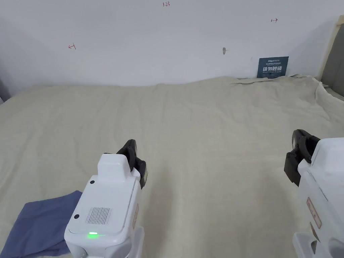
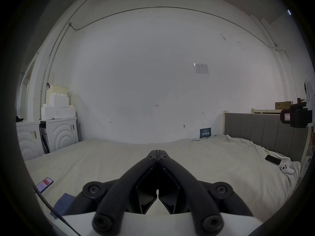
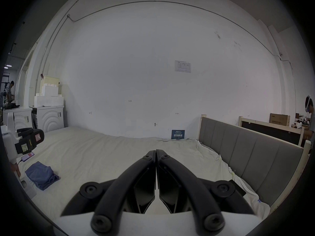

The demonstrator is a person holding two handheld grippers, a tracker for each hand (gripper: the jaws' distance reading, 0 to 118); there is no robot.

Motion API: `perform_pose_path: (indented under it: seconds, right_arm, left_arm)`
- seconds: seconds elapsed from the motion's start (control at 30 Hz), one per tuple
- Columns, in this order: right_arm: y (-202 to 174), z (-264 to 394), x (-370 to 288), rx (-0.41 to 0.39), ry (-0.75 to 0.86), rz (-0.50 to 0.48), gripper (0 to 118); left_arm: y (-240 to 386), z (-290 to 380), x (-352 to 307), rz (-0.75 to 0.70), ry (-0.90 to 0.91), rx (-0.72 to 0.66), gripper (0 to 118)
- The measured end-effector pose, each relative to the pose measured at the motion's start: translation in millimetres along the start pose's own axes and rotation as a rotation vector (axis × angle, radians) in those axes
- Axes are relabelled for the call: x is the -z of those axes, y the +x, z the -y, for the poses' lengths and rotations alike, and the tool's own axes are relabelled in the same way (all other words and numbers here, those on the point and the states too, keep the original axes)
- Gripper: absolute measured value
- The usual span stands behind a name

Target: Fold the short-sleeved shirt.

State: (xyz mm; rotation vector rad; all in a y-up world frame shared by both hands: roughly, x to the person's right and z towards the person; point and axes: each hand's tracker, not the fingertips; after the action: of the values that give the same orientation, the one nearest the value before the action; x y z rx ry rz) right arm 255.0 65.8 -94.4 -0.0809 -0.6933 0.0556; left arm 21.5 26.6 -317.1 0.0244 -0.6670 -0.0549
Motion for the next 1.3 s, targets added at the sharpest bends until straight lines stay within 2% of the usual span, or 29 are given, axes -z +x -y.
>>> perform_pose_path:
  seconds: [1.3]
  right_arm:
    - [-3.3,-0.2,-2.2,-0.012,0.005,0.002,0]
  left_arm:
    - [0.9,-2.0,2.7,-0.029,0.016,0.022,0]
